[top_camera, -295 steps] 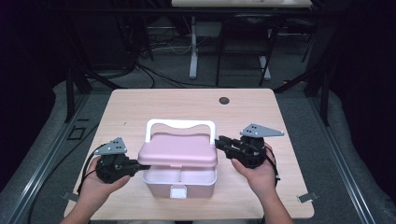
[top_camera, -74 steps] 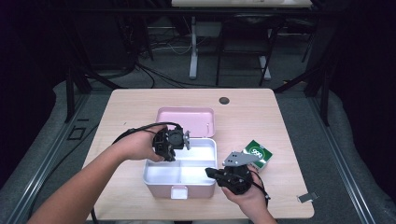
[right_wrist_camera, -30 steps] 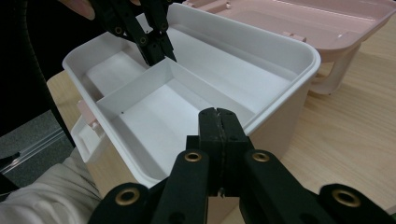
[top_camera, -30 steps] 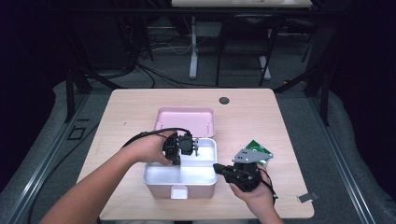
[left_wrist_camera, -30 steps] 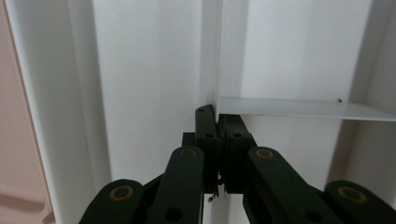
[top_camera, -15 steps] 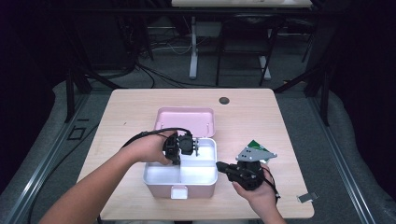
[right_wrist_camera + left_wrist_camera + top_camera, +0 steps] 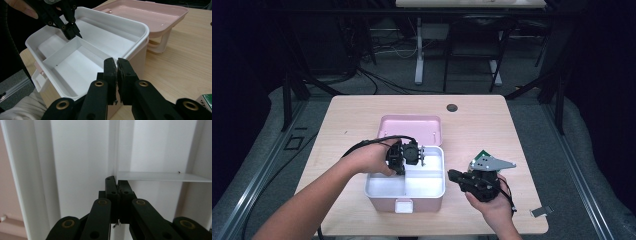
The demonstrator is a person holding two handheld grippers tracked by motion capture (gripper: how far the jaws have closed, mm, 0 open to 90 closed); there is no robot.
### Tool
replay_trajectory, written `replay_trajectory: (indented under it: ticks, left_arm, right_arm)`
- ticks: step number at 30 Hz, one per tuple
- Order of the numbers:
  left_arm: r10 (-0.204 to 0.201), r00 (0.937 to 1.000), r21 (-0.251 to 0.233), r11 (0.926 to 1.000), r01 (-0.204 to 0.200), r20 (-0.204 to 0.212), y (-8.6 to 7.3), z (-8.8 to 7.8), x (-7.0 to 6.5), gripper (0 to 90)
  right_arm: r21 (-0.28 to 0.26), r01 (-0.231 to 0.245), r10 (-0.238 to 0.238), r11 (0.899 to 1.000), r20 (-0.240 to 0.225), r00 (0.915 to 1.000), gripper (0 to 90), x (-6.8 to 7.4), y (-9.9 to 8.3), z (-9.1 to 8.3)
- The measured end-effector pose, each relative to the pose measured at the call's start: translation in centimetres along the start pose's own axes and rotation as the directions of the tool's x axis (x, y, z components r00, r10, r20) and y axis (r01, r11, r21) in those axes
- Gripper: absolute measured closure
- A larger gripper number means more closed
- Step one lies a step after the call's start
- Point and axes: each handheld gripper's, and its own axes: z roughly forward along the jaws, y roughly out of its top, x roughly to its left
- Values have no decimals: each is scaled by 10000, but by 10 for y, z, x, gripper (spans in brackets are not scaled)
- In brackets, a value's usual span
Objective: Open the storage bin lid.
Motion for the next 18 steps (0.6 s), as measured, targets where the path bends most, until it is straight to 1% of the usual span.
replay_trajectory:
  ticks: [5, 7, 8, 9, 10, 11, 12, 14, 18]
  left_arm:
    - [-199, 9998, -273, 9994, 200, 48, -3, -6, 1, 891]
    - [-301, 9995, -310, 9991, 302, 37, -4, -11, 1, 891]
    - [-307, 9995, -313, 9990, 306, -22, -4, -12, 1, 891]
    - [-443, 9990, -304, 9986, 441, -62, -5, -14, 1, 891]
    - [-454, 9989, -250, 9987, 452, -85, -5, -16, 2, 891]
    - [-486, 9987, -314, 9983, 481, -142, -6, -18, 2, 892]
    - [-574, 9983, -333, 9978, 571, -100, -8, -20, 2, 891]
    - [-706, 9974, -425, 9967, 699, -154, -11, -22, 3, 891]
    - [-1093, 9938, -406, 9933, 1085, -194, -18, -26, 5, 892]
  right_arm:
    - [-109, -60, 61, 9999, 95, 9999, 844, -2, 1, -3]
    - [-127, -109, 111, 9999, 122, 9999, 838, -3, 1, -4]
    - [-120, -93, 95, 9999, 116, 9999, 835, -4, 1, -4]
    - [-111, -112, 114, 9999, 120, 9999, 834, -4, 0, -4]
    - [-116, -119, 120, 9999, 130, 9998, 833, -4, 0, -4]
    - [-111, -124, 125, 9999, 125, 9998, 830, -4, 0, -4]
    - [-106, -126, 127, 9999, 127, 9998, 827, -4, 0, -4]
    - [-113, -135, 137, 9998, 148, 9998, 823, -4, 0, -4]
    - [-112, -151, 152, 9998, 129, 9998, 810, -5, 0, -3]
